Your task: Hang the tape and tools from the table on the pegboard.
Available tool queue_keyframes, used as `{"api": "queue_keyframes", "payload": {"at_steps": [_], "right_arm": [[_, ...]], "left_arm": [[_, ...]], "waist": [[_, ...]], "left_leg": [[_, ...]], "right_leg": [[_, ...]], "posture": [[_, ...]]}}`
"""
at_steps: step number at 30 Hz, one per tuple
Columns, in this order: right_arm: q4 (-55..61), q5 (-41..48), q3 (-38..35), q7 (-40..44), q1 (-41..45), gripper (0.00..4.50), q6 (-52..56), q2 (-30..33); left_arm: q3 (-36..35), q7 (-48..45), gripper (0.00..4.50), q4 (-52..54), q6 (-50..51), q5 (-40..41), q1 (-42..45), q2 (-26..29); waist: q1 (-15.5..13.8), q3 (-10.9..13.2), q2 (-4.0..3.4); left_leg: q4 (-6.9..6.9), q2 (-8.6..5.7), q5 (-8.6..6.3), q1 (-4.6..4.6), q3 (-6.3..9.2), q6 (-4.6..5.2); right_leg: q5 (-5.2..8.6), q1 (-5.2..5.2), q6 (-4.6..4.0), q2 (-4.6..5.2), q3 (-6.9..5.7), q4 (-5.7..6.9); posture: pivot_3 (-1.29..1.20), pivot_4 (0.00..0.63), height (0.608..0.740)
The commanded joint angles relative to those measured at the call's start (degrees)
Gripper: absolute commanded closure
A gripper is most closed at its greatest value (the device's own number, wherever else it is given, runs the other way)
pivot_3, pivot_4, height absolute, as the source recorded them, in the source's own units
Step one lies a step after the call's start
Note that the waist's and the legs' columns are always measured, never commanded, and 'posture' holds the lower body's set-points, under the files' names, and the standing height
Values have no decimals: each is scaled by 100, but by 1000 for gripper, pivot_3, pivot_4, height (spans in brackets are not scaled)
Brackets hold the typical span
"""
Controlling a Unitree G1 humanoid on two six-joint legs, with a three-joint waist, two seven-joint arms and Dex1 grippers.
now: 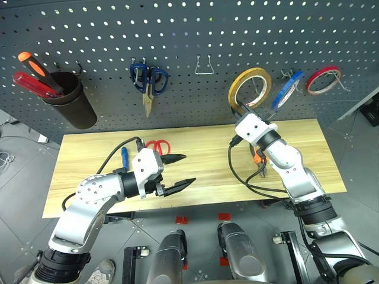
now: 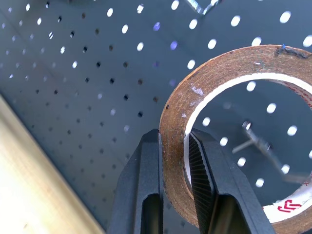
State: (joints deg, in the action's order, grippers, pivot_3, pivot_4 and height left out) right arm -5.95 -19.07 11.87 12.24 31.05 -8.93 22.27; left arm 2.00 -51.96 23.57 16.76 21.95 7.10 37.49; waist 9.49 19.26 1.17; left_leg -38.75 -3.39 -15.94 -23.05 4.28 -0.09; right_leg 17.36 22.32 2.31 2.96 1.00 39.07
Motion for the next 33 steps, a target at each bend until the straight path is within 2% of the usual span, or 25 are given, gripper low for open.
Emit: {"api": "queue_keyframes", "payload": {"at_steps": [1, 3, 4, 6, 10, 14, 16, 20, 28, 33], "right_arm": [[-58, 117, -151, -26, 131, 4047, -58, -82], [-59, 186, -214, -21, 117, 4047, 23, -134], [17, 255, -273, 2, 47, 3333, 193, -174], [239, 380, -369, 88, -165, 2852, 546, -225], [1032, 702, -598, 317, -957, 1459, 2003, -445], [1938, 906, -794, 372, -1627, 160, 4120, -798], [2009, 807, -899, 118, -1591, 73, 5126, -1038], [1396, 718, -1251, -507, -927, 73, 6257, -1460], [-597, 1260, -1946, -728, 353, 73, 6405, -1487], [-2009, 1486, -2129, -859, 997, 73, 5973, -1349]], "left_arm": [[40, 15, 945, -17, -187, -86, 11, -55], [50, 39, 945, -56, -204, -125, 30, -85], [54, 45, 945, -87, -213, -155, 31, -86], [51, 51, 945, -144, -213, -226, 1, -65], [75, -122, 945, -308, -330, -516, -205, 208], [82, -284, 945, -404, -382, -615, -440, 464], [104, -353, 945, -390, -394, -624, -484, 522], [196, -430, 945, -354, -384, -674, -448, 519], [316, -422, 945, -343, -340, -708, -308, 494], [323, -405, 945, -339, -327, -715, -286, 507]], "waist": [[2, 0, 0], [4, 0, 0], [4, 0, 0], [2, 0, 0], [-7, 0, -1], [-4, 0, -1], [15, 0, -1], [21, 0, -2], [24, 0, -2], [79, 0, -2]], "left_leg": [[0, 0, 0, 0, -3, 0], [-2, 0, 0, 0, -5, 1], [-2, 0, 0, 0, -5, 1], [-2, 1, 0, 1, -3, 1], [0, 1, 0, 0, 1, 2], [4, 1, -2, 0, -2, 5], [3, 1, -13, 1, -5, 25], [5, 5, 1, 3, -5, 28], [11, 4, 18, -5, -11, 31], [12, 5, 19, -37, -27, 32]], "right_leg": [[0, 0, 0, 1, 2, 0], [0, 0, 0, 1, 3, 1], [0, 0, 0, 1, 3, 2], [0, 0, 0, 1, 1, 3], [0, -1, 0, 1, -1, 2], [0, 4, 0, 3, 5, 1], [-4, 6, -8, 4, 10, 4], [-33, 15, -31, 3, 8, 8], [-51, 29, -32, 2, 6, 6], [-52, 69, -33, 3, 8, 9]], "posture": [[-283, 305, 740], [-286, 306, 740], [-286, 306, 740], [-289, 307, 740], [-292, 308, 740], [-300, 316, 740], [-303, 316, 740], [-306, 319, 740], [-296, 319, 740], [-289, 320, 740]]}}
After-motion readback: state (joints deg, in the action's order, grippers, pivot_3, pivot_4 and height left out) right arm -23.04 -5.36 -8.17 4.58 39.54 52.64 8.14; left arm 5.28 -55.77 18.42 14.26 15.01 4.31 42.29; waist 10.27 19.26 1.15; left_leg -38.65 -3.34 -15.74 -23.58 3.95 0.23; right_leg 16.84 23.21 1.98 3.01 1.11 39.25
